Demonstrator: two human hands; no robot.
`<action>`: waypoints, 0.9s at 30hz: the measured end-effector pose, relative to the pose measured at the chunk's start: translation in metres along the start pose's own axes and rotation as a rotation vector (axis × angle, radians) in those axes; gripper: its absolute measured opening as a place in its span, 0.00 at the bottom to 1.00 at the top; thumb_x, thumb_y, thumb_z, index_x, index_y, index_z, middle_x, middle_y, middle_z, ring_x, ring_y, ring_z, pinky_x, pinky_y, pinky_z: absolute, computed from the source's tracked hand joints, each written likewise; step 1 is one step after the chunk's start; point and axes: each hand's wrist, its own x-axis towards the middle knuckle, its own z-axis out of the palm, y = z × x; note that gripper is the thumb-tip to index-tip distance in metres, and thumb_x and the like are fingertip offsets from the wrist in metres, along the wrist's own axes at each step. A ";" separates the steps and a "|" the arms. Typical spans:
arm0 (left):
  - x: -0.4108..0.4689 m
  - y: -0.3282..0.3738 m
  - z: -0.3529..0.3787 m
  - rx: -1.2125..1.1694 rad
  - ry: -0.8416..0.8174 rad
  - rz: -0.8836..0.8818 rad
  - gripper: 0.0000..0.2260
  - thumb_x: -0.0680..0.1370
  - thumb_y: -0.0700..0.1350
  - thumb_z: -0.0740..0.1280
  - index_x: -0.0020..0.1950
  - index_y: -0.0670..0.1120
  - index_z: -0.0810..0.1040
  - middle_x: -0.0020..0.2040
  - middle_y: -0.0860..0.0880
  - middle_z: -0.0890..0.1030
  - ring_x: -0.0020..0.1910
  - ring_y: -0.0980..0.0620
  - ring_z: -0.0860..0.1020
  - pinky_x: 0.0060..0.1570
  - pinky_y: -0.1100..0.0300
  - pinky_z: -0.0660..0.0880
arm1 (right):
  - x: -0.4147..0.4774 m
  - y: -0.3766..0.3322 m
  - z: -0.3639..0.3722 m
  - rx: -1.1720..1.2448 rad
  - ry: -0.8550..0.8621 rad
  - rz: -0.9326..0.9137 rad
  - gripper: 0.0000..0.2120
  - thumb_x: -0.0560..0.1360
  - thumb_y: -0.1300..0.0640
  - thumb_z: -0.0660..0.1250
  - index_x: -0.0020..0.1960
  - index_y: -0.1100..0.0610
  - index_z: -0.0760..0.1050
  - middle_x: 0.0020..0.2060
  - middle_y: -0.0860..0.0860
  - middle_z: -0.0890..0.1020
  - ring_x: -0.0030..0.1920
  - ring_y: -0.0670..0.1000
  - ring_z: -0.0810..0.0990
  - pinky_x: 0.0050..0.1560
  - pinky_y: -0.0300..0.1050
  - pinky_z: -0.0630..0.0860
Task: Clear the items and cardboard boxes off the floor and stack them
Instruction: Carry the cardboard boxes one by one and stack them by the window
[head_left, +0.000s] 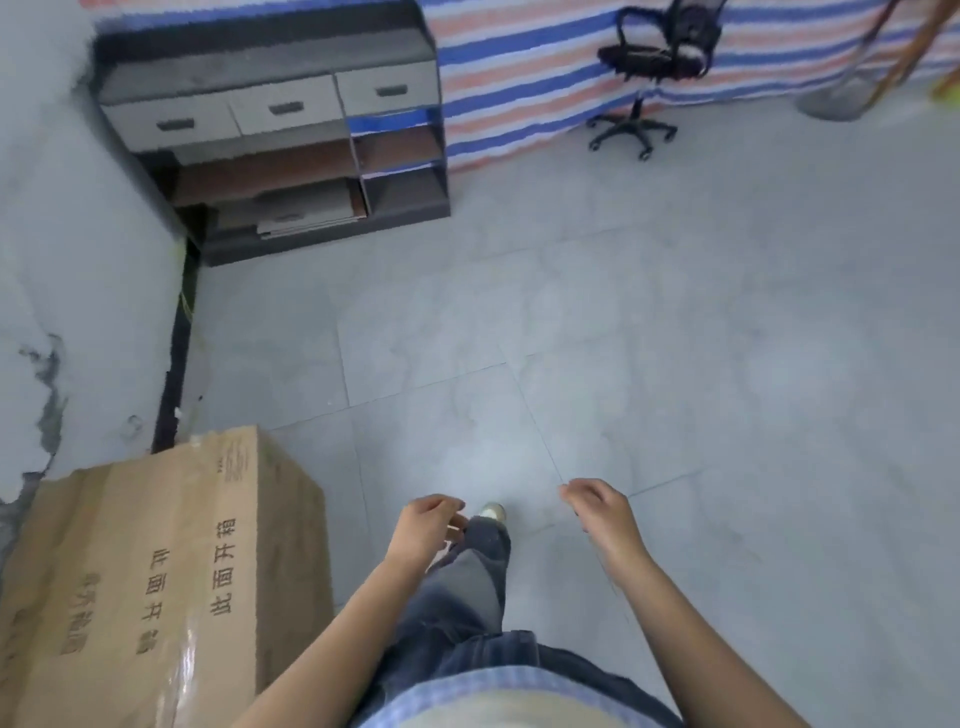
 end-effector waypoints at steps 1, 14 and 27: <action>0.006 0.008 0.003 0.016 -0.019 0.012 0.08 0.79 0.39 0.59 0.43 0.40 0.76 0.36 0.46 0.78 0.32 0.50 0.75 0.33 0.62 0.69 | 0.000 -0.001 -0.006 0.013 0.035 0.011 0.11 0.74 0.58 0.66 0.55 0.61 0.76 0.48 0.52 0.78 0.47 0.49 0.75 0.48 0.40 0.68; 0.102 0.121 0.013 0.180 -0.266 0.197 0.07 0.78 0.40 0.62 0.43 0.42 0.79 0.40 0.46 0.80 0.36 0.50 0.77 0.39 0.60 0.69 | 0.059 -0.050 -0.017 0.236 0.369 0.041 0.17 0.76 0.54 0.66 0.61 0.60 0.73 0.54 0.51 0.75 0.54 0.49 0.73 0.54 0.42 0.67; 0.170 0.182 0.144 0.397 -0.620 0.135 0.05 0.77 0.40 0.64 0.45 0.41 0.79 0.41 0.45 0.80 0.37 0.49 0.77 0.39 0.60 0.70 | 0.063 -0.009 -0.064 0.323 0.690 0.344 0.16 0.77 0.56 0.64 0.63 0.61 0.72 0.51 0.51 0.74 0.52 0.51 0.73 0.52 0.42 0.68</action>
